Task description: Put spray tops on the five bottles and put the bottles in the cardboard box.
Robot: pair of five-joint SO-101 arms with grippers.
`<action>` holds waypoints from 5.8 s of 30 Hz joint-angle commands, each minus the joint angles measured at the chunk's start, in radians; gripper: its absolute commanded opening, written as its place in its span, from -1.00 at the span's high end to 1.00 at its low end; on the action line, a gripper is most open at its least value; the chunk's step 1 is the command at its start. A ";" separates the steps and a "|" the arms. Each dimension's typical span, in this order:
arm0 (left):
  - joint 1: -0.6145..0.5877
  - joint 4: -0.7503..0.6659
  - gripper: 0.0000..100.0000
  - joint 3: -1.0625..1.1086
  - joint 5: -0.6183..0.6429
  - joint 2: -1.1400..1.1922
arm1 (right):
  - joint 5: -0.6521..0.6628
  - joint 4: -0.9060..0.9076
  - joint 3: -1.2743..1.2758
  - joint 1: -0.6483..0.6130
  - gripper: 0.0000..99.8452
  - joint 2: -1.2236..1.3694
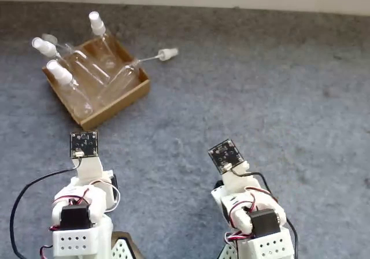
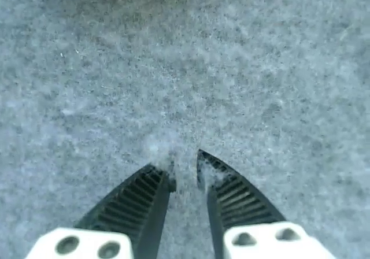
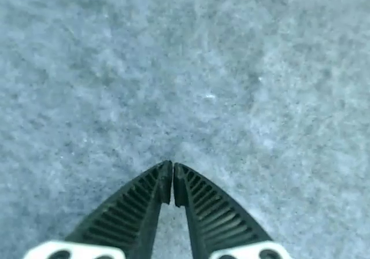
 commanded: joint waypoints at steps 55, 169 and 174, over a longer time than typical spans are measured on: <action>0.013 0.005 0.99 0.021 0.011 -0.007 | -0.371 -0.004 0.173 0.248 0.99 -0.007; 0.116 0.005 0.99 0.021 0.006 -0.007 | -0.285 -0.005 0.173 0.349 0.99 -0.005; 0.116 0.005 0.99 0.021 0.006 -0.007 | -0.285 -0.005 0.173 0.349 0.99 -0.005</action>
